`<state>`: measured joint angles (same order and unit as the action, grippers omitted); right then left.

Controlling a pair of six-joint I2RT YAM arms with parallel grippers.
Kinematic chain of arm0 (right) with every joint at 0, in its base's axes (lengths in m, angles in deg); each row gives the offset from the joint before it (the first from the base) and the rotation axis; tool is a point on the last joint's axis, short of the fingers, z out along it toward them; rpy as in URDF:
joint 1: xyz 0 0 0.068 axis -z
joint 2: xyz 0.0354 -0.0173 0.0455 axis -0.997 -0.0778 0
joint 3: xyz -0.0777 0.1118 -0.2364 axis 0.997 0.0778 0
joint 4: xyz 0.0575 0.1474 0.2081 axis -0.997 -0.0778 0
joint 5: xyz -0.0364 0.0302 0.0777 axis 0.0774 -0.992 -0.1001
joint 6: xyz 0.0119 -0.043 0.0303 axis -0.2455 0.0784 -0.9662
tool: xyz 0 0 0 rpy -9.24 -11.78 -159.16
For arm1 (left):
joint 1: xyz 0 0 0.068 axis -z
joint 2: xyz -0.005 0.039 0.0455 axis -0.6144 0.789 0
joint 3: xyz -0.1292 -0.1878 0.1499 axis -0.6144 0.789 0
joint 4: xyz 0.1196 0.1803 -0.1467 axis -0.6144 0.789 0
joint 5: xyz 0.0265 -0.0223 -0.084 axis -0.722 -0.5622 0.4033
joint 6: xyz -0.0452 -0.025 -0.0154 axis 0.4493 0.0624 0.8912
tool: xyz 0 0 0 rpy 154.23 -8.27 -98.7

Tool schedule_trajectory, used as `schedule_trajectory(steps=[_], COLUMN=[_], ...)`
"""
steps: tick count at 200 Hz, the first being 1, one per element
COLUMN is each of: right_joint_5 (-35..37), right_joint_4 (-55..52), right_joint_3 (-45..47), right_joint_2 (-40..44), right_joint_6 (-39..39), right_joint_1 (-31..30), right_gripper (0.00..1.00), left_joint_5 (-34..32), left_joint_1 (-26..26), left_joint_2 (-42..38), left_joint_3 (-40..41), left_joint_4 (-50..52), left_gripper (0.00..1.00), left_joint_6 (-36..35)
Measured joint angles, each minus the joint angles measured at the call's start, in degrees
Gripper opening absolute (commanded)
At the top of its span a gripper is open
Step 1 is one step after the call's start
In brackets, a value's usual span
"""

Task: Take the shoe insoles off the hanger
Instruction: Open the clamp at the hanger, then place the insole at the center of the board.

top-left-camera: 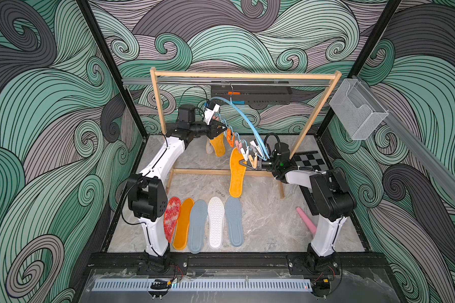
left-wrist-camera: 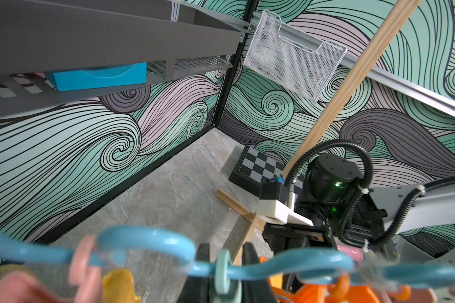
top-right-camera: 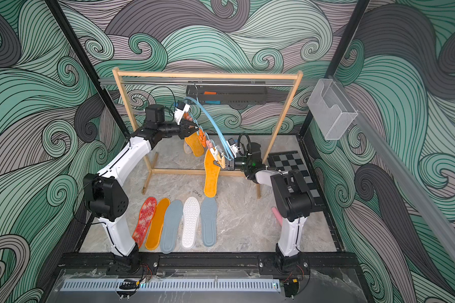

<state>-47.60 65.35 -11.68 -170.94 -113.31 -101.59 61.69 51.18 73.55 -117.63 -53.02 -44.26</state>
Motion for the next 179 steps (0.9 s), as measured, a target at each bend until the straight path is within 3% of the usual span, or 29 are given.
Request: schedule_trajectory(steps=[51,133,179], right_joint_5=[7.2,19.8,24.2], right_joint_4=[-13.4,-41.8,-52.7], right_joint_3=[10.7,20.9,24.0], right_joint_2=[11.5,36.9,38.2], right_joint_6=[4.0,11.5,12.9], right_joint_1=[0.0,-0.1,-1.8], right_gripper=[0.00,0.00,0.00], left_joint_5=[-0.3,-0.6,-0.8], left_joint_1=[-0.5,-0.5,-0.5], left_joint_2=[-0.3,-1.1,-1.6], left_joint_3=[0.7,1.8,2.6], left_joint_4=[-0.9,-1.4,-1.6], left_gripper=[0.00,0.00,0.00], left_joint_6=[0.6,0.6,0.6])
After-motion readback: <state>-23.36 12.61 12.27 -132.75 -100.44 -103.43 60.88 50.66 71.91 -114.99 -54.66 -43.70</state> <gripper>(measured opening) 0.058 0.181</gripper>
